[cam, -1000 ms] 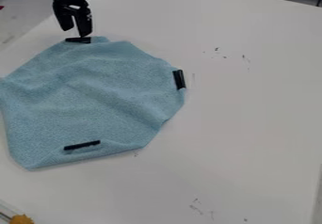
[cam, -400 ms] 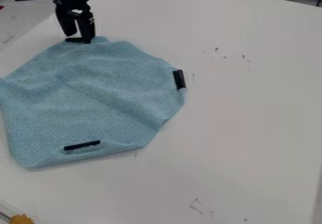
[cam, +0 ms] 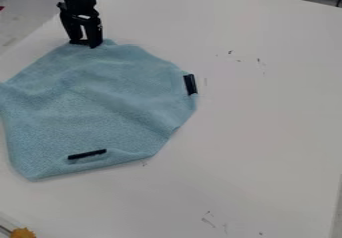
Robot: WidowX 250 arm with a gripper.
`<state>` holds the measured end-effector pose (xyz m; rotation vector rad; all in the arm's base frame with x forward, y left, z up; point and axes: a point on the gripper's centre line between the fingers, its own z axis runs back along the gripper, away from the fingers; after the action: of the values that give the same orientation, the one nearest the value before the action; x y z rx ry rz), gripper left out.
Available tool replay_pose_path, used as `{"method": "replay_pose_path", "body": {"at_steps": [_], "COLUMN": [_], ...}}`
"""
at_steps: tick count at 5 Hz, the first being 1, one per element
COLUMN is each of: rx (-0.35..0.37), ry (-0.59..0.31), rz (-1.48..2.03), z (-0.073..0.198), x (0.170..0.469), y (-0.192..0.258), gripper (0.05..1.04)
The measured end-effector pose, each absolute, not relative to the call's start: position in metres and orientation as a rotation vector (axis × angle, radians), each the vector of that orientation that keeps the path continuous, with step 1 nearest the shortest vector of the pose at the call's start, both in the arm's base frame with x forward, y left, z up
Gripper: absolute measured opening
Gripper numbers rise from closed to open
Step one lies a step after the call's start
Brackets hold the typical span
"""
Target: Fold the cloth from top to bottom
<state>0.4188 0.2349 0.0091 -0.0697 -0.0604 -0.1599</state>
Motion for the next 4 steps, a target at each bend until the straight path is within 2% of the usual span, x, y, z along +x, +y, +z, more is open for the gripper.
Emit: {"method": "replay_pose_path", "body": {"at_steps": [2,3,4], "rx": [-0.078,-0.058,0.003], "ry": [-0.069,-0.07,-0.047], "rz": [-0.152,-0.165,-0.205], "z": [0.007,0.012,0.02], "x": [0.416,0.414,0.41], "y": [0.235,0.236,0.235], "gripper": [0.388,0.181,0.079]}}
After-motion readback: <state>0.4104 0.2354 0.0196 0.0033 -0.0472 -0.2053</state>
